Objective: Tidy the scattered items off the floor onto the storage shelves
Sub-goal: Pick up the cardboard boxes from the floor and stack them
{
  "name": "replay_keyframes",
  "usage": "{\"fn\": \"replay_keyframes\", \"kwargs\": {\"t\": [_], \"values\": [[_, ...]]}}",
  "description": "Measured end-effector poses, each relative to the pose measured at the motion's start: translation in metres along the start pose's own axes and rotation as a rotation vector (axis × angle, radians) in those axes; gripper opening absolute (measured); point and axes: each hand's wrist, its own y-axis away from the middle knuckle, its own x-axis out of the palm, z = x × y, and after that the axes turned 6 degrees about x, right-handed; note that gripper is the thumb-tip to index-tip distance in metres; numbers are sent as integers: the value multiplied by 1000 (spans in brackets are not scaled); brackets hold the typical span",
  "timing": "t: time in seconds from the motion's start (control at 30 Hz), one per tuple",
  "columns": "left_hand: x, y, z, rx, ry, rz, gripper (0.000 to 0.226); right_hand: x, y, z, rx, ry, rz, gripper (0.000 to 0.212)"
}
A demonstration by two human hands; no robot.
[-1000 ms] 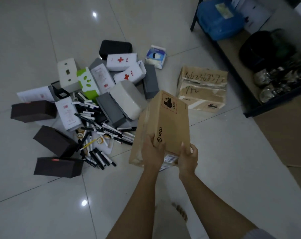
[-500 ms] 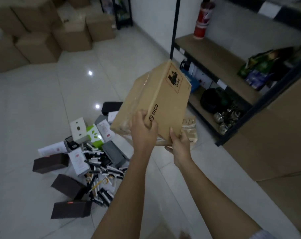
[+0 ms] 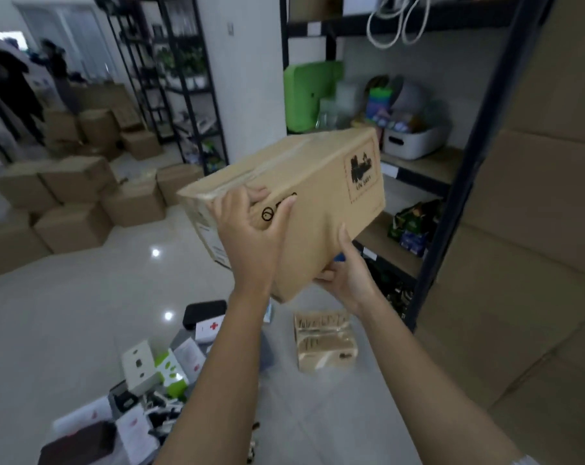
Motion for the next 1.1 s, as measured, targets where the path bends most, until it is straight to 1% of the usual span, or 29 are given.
{"fn": "replay_keyframes", "kwargs": {"t": [0.07, 0.1, 0.17, 0.2, 0.33, 0.47, 0.53, 0.63, 0.7, 0.73, 0.83, 0.97, 1.03, 1.1], "values": [[5, -22, -19, 57, 61, 44, 33, -4, 13, 26, 18, -93, 92, 72], [9, -31, -28, 57, 94, 53, 34, -8, 19, 38, 19, -142, 109, 75], [18, -46, -45, 31, 160, 57, 35, -19, 32, 62, -15, -212, 70, 97], [23, -52, -52, 18, 197, 59, 37, -25, 38, 75, -35, -259, 55, 102], [45, -69, -87, 13, 363, 109, 41, -46, 69, 130, -182, -439, 41, 92], [78, -80, -129, 100, 484, 185, 37, -77, 102, 171, -323, -364, -62, 81], [98, -86, -157, 145, 558, 236, 35, -100, 124, 191, -385, -321, -93, 81], [132, -90, -199, 207, 660, 329, 35, -135, 158, 220, -488, -304, -101, 90], [156, -88, -227, 217, 736, 364, 34, -155, 183, 240, -570, -255, -147, 97], [166, -87, -241, 209, 778, 375, 32, -164, 195, 251, -614, -219, -184, 96], [195, -84, -280, 199, 898, 384, 32, -193, 231, 282, -748, -182, -245, 86], [230, -78, -326, 192, 1041, 409, 34, -225, 280, 315, -868, -135, -312, 54], [247, -72, -347, 210, 1100, 414, 37, -236, 301, 324, -910, -112, -361, 42], [262, -64, -369, 240, 1115, 427, 45, -251, 317, 329, -939, -144, -407, 40]]}}
